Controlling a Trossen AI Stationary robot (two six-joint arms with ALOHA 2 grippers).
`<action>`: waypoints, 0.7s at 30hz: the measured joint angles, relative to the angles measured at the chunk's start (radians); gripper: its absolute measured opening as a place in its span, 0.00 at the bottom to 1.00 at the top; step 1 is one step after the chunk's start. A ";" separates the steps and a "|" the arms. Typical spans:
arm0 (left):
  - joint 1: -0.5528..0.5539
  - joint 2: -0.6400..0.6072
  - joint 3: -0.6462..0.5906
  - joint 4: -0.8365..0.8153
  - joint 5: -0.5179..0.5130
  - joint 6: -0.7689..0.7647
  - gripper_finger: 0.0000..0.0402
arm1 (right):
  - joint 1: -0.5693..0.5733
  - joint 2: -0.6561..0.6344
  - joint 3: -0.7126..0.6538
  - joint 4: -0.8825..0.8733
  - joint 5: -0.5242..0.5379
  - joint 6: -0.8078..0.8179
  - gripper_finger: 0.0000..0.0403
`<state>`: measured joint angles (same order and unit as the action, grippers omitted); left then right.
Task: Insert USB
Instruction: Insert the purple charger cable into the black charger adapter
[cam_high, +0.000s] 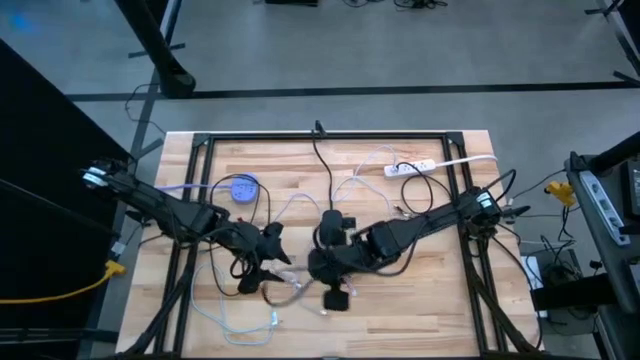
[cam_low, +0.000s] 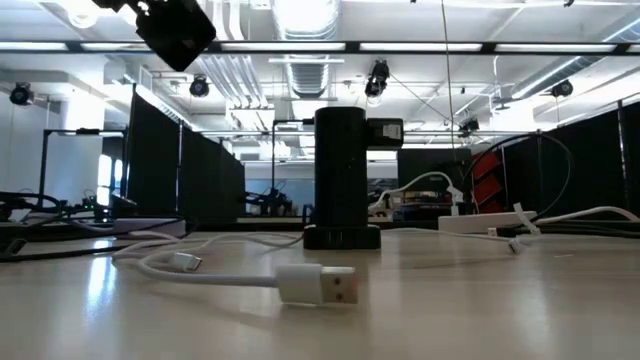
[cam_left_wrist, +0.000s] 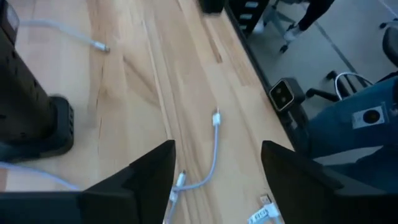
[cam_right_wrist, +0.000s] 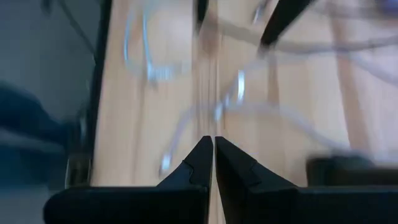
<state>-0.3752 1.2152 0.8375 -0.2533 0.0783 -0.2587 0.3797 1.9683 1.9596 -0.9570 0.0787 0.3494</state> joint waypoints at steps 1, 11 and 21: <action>0.000 0.002 0.000 -0.009 0.000 -0.009 0.57 | 0.009 -0.001 -0.013 -0.021 -0.001 0.012 0.01; -0.004 0.005 -0.001 -0.222 0.000 -0.007 0.56 | 0.096 0.000 -0.217 0.169 -0.027 0.240 0.09; -0.004 0.005 -0.040 -0.269 -0.011 -0.023 0.49 | 0.172 -0.001 -0.441 0.390 0.160 0.245 0.36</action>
<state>-0.3790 1.2198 0.7976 -0.5225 0.0678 -0.2815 0.5515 1.9675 1.5182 -0.5672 0.2384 0.5948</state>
